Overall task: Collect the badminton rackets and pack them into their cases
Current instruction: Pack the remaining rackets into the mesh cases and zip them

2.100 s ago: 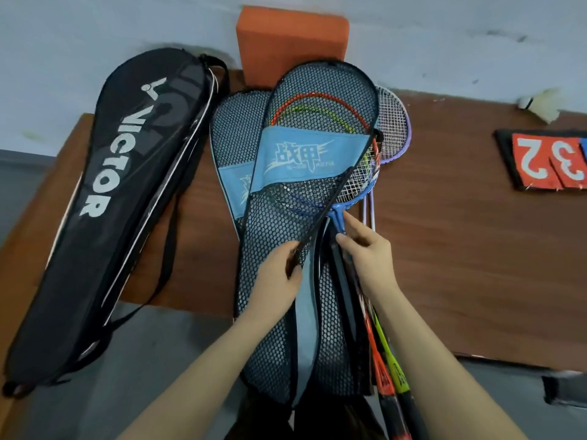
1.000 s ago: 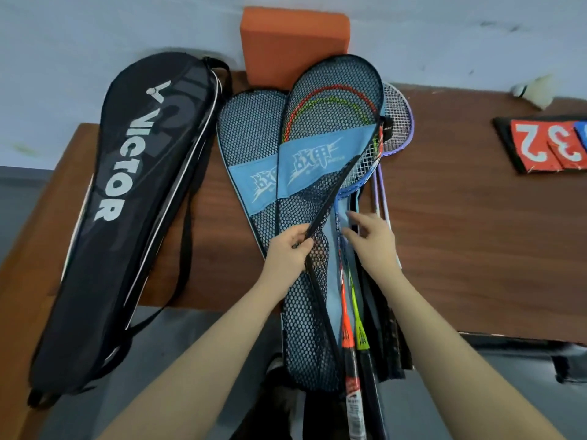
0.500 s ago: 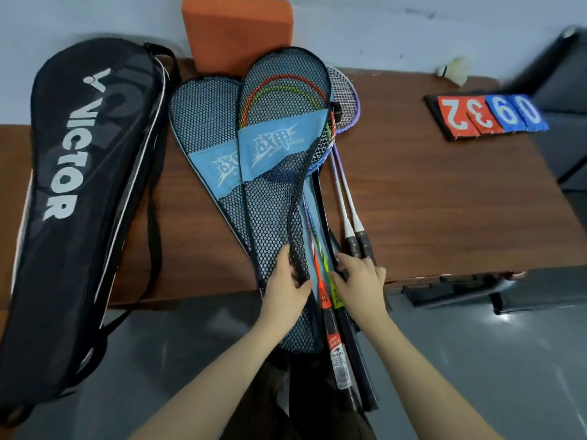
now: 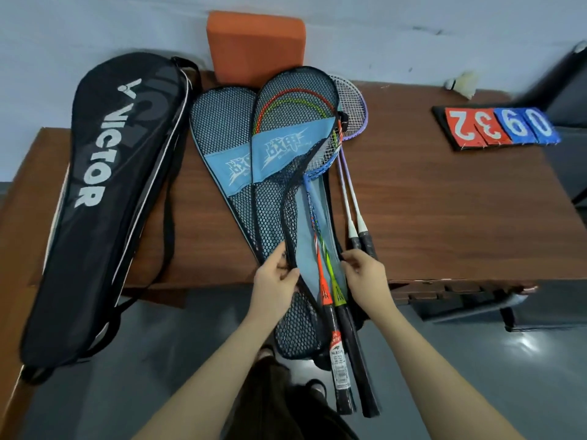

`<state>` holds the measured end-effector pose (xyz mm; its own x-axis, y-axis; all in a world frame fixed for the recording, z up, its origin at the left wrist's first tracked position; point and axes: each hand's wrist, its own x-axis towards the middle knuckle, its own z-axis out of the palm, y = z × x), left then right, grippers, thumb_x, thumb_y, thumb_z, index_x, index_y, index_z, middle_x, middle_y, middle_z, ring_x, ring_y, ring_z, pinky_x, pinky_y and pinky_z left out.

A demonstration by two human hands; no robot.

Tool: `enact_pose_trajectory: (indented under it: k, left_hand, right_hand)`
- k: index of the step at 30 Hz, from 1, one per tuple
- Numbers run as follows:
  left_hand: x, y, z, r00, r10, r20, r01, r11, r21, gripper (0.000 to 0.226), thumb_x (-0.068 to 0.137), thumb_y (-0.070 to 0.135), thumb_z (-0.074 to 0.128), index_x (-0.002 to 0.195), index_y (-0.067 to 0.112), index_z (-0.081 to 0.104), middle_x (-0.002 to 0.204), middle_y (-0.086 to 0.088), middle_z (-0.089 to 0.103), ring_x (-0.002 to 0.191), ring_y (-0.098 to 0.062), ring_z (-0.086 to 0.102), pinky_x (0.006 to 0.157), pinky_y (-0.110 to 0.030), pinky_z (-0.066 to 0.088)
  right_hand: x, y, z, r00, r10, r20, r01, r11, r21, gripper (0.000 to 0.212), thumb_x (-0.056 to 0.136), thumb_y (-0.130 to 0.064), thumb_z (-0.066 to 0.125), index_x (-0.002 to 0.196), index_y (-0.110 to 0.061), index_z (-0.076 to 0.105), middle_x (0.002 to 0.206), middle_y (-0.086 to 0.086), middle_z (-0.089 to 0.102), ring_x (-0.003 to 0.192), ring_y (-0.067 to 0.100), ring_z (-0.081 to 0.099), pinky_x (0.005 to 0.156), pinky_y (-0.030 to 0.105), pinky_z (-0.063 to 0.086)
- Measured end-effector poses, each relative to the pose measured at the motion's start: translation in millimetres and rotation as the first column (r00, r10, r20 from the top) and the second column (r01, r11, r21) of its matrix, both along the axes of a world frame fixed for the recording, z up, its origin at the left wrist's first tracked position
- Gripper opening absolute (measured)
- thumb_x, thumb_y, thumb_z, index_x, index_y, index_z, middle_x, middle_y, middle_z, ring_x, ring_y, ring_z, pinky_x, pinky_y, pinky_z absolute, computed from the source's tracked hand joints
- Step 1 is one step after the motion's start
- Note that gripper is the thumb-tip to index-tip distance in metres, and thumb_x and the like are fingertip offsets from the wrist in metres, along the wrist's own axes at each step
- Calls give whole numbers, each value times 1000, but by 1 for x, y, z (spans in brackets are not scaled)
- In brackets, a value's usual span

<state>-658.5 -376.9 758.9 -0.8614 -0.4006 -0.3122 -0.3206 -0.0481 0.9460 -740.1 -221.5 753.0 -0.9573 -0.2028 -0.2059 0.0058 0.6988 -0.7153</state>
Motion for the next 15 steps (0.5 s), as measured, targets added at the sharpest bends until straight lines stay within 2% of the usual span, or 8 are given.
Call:
enact_pose_trajectory:
  k: [2, 4, 6, 9, 12, 15]
  left_hand:
    - [-1, -4, 6, 998, 42, -56, -44, 998, -35, 59, 89, -3, 53, 142, 10, 31, 95, -7, 61, 79, -20, 60, 79, -45, 52]
    - [0, -6, 11, 993, 67, -93, -74, 994, -79, 57, 90, -2, 51, 142, 9, 31, 98, -5, 62, 83, -12, 60, 82, -33, 50]
    - [2, -4, 15, 990, 85, -111, -100, 986, -134, 57, 91, -1, 50, 142, 12, 31, 88, 5, 56, 71, -3, 54, 75, -24, 45]
    - [8, 1, 22, 978, 130, -164, -155, 975, -157, 54, 89, -2, 51, 135, 23, 36, 83, 5, 50, 63, -4, 48, 64, -17, 42]
    - [9, 6, 31, 953, 196, -230, -221, 971, -87, 41, 87, -1, 56, 110, 30, 43, 96, -6, 56, 77, -14, 56, 71, -22, 48]
    - [8, 17, 40, 973, 115, -198, -140, 983, -116, 42, 83, 2, 62, 109, 31, 47, 99, 0, 52, 81, -9, 53, 76, -18, 48]
  right_hand:
    - [-3, 4, 8, 998, 32, -45, -34, 999, -38, 13, 89, -10, 58, 99, -12, 66, 87, 0, 67, 81, 17, 62, 73, 26, 46]
    - [-8, 3, 19, 996, 61, -72, -68, 992, -104, 13, 88, -9, 58, 98, -12, 67, 85, -4, 65, 79, 13, 60, 71, 14, 43]
    - [-12, 1, 32, 993, 85, -79, -99, 976, -194, 14, 88, -7, 59, 97, -13, 67, 86, -6, 65, 80, 8, 60, 71, 3, 40]
    - [-17, 1, 53, 996, 76, -49, -88, 920, -382, 16, 87, -10, 61, 92, -24, 67, 90, -6, 69, 83, 2, 62, 75, 9, 46]
    - [-17, 1, 62, 999, 50, 4, -40, 850, -525, 18, 87, -10, 62, 91, -27, 68, 90, -4, 71, 81, 4, 62, 75, 14, 49]
    - [-11, 0, 59, 998, 68, 6, -52, 820, -570, 22, 87, -7, 61, 88, -28, 68, 85, -8, 71, 77, 2, 64, 70, 14, 49]
